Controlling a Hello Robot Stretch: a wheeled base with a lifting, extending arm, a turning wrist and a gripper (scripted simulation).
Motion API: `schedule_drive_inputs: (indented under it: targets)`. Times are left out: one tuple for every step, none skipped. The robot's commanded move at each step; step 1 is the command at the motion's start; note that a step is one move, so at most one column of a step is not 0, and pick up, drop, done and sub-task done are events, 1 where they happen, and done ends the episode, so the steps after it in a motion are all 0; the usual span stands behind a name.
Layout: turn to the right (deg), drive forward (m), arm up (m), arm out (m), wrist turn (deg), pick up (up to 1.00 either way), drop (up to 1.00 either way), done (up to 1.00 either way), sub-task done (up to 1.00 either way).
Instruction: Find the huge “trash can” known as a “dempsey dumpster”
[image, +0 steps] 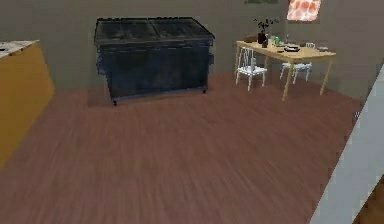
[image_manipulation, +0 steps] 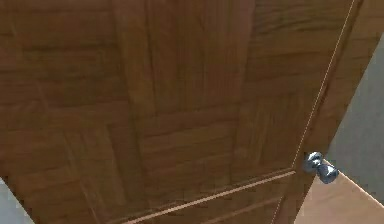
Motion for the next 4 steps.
schedule_drive_inputs:
  targets:
    - [-21.0,0.00,0.00,0.00,0.0,0.00,0.00,0.00,0.00]
    - [0.0,1.00,0.00,0.00,0.0,0.00,0.00,0.00,0.00]
    - [0.0,1.00,0.00,0.00,0.0,0.00,0.00,0.00,0.00]
    - [-6.0,0.00,0.00,0.00,0.0,0.00,0.00,0.00,0.00]
